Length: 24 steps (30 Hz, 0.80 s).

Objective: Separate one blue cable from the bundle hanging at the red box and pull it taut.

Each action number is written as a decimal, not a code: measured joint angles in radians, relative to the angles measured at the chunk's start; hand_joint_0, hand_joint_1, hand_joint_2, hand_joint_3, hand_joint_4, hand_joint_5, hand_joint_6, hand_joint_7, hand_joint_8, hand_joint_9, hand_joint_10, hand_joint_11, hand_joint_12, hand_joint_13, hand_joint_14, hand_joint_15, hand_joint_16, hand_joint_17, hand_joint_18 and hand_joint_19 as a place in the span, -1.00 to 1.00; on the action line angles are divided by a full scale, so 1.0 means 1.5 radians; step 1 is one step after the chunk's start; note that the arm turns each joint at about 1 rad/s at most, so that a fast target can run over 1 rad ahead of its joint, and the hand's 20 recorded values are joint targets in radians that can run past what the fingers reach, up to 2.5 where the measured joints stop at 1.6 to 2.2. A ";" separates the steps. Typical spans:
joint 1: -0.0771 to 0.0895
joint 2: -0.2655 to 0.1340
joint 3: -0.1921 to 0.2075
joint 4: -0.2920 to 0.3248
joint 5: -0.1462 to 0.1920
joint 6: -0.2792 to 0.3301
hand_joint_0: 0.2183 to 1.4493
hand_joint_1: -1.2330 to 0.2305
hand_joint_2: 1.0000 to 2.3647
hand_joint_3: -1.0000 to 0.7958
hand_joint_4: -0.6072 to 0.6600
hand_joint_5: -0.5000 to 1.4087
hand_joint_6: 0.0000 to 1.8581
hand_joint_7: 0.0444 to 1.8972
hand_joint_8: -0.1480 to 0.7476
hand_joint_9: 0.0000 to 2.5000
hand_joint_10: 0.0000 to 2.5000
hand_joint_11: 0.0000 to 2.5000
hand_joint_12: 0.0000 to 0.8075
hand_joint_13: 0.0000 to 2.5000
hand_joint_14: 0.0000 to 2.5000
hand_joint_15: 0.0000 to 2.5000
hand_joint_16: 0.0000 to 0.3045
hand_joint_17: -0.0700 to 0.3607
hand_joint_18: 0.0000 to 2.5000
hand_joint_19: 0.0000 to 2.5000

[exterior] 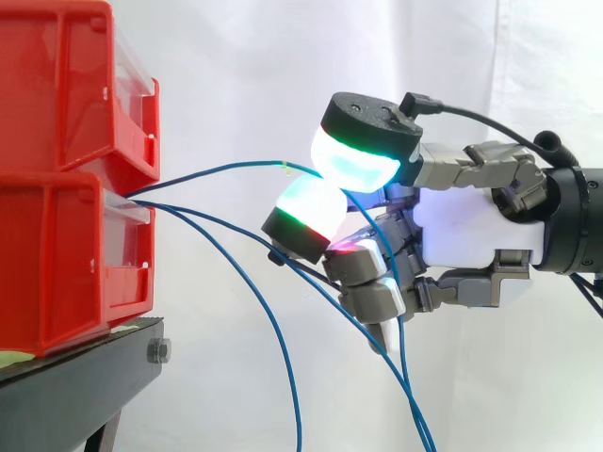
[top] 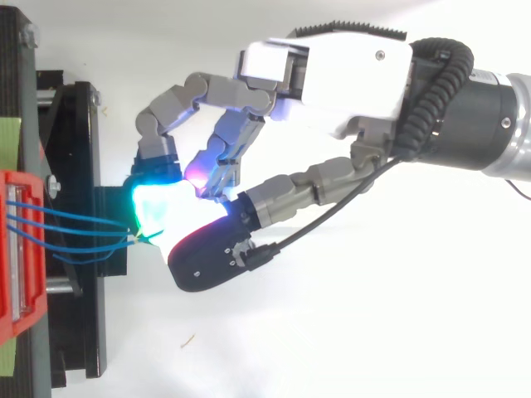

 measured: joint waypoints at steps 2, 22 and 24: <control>0.000 0.000 0.000 0.000 0.000 0.000 -0.37 -0.41 -0.98 0.07 0.01 -0.58 -0.04 0.35 0.28 -0.07 -0.99 -0.08 0.07 -0.05 -0.99 -0.20 -0.64 -0.11 -0.14 -0.46; 0.000 0.000 0.000 -0.002 -0.005 0.140 -0.36 -0.42 -0.98 0.07 -0.03 -0.59 -0.04 0.35 0.23 -0.06 -0.88 0.06 0.08 -0.09 -0.99 -0.17 -0.65 -0.12 -0.18 -0.47; 0.000 0.000 0.000 -0.002 -0.006 0.148 -0.36 -0.43 -0.98 0.08 -0.05 -0.59 -0.04 0.37 0.23 -0.06 -0.86 0.06 0.08 -0.10 -0.99 -0.18 -0.65 -0.12 -0.18 -0.47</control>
